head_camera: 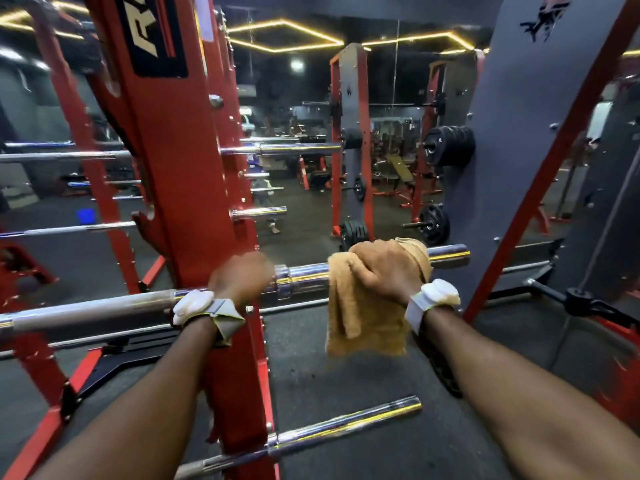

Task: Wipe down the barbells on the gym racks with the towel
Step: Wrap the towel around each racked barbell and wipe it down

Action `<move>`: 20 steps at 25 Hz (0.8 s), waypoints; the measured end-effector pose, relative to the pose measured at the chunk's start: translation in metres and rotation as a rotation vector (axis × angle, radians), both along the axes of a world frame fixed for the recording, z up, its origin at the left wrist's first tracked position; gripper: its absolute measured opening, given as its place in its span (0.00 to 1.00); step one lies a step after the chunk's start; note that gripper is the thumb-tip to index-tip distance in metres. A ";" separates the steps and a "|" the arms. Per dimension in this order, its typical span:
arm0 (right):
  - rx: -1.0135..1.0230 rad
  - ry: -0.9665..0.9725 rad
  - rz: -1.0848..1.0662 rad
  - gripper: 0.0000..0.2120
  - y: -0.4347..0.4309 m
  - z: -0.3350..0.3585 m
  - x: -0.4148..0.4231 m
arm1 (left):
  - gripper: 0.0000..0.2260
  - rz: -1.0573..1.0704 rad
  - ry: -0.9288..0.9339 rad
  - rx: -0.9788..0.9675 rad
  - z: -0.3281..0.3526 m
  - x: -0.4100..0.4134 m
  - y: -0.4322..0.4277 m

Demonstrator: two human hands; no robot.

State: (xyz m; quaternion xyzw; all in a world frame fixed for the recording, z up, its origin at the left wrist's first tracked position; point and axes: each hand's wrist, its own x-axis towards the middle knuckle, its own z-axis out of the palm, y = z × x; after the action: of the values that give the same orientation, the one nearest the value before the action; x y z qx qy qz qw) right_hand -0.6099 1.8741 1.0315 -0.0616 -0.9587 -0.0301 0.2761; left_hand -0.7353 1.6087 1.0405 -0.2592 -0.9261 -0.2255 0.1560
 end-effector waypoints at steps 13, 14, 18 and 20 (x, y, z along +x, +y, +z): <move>0.142 0.170 0.271 0.19 0.069 -0.023 0.018 | 0.20 -0.111 0.140 0.035 0.012 0.045 0.119; 0.106 0.166 0.215 0.19 0.074 -0.017 0.018 | 0.20 -0.140 0.092 0.027 0.015 0.048 0.127; -0.040 0.168 -0.064 0.21 0.031 -0.001 -0.002 | 0.12 -0.165 -0.043 0.047 0.020 0.053 0.160; 0.021 0.276 -0.019 0.16 0.023 -0.015 0.000 | 0.13 -0.159 -0.062 0.086 0.017 0.049 0.170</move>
State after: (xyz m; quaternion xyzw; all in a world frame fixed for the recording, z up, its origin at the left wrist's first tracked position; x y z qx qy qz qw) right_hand -0.6099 1.8976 1.0170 -0.0714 -0.9106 -0.0338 0.4056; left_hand -0.6860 1.7785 1.0574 -0.3180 -0.8964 -0.2846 0.1198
